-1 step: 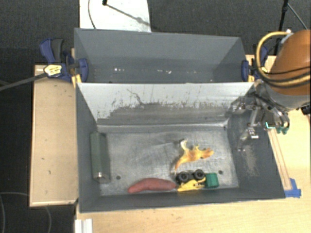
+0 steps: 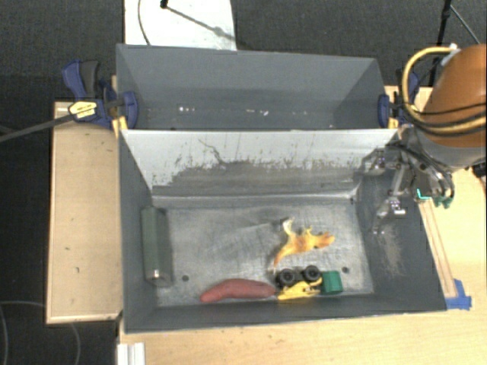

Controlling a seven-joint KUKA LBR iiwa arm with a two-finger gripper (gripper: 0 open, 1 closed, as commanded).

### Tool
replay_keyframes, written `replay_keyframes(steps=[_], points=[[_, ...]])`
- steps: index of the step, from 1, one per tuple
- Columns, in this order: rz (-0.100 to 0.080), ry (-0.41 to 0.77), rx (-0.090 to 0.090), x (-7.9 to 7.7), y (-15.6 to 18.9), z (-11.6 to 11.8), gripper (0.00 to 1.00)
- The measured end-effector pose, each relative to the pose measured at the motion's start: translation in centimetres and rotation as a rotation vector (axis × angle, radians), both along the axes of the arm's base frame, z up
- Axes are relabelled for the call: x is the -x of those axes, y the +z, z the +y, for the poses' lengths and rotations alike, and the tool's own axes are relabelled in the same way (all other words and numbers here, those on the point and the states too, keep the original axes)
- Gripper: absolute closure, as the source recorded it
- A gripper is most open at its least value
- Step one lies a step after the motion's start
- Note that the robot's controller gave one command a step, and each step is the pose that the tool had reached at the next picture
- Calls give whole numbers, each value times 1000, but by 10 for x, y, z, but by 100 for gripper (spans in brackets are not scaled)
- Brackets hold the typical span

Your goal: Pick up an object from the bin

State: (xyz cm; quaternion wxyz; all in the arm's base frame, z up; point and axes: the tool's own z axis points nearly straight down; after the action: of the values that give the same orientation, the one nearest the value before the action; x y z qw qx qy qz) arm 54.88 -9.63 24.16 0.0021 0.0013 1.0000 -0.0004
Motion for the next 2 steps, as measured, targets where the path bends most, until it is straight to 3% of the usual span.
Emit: replay_keyframes(steps=[1,2], points=[[-8,24,3,-8,-31,35,0],[-3,34,-3,0,-93,67,0]])
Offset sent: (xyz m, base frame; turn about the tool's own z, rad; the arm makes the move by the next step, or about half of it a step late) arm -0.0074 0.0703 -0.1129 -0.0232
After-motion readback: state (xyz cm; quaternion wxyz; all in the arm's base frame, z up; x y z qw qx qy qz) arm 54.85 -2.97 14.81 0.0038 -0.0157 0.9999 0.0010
